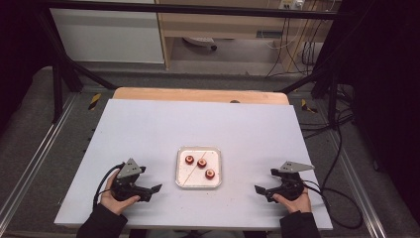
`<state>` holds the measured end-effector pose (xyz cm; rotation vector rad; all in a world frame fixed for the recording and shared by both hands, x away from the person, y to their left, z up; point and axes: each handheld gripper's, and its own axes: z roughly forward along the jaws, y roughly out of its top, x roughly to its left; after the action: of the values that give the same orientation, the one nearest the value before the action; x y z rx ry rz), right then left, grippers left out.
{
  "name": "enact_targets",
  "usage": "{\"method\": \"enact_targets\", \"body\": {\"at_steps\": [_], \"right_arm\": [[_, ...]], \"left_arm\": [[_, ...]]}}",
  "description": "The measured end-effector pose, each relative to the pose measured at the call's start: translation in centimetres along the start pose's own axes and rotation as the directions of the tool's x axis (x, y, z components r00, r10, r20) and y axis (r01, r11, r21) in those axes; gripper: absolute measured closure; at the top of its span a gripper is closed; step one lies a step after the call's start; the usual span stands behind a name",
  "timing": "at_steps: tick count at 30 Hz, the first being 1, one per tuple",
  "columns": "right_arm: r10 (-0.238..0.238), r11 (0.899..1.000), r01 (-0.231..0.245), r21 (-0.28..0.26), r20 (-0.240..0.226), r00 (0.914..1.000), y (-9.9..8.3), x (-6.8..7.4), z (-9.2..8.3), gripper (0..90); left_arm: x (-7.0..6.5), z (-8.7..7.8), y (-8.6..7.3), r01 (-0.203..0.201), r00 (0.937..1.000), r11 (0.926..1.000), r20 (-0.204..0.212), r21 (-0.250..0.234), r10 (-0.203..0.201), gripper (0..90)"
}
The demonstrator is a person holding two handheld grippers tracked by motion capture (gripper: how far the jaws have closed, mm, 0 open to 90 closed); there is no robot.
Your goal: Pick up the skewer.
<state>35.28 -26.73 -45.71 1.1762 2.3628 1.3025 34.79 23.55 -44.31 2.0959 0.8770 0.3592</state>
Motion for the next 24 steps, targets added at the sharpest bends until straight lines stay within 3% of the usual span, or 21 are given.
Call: {"method": "enact_targets", "body": {"at_steps": [13, 24], "right_arm": [[0.001, 1.000, -0.001, 0.010, 0.002, 1.0000, 0.0, 0.1, 0.0, 0.6], [-0.004, 1.000, 0.003, 0.010, 0.004, 1.0000, 0.0, 0.1, 0.0, 0.7]], "left_arm": [[-1.9, 0.9, 2.0, -0.031, 0.9995, 0.9993, 0.003, 0.021, 0.031, 10.4], [-3.3, 2.4, 4.7, -0.039, 0.9992, 0.9985, -0.004, 0.039, 0.039, 11.4]]}}
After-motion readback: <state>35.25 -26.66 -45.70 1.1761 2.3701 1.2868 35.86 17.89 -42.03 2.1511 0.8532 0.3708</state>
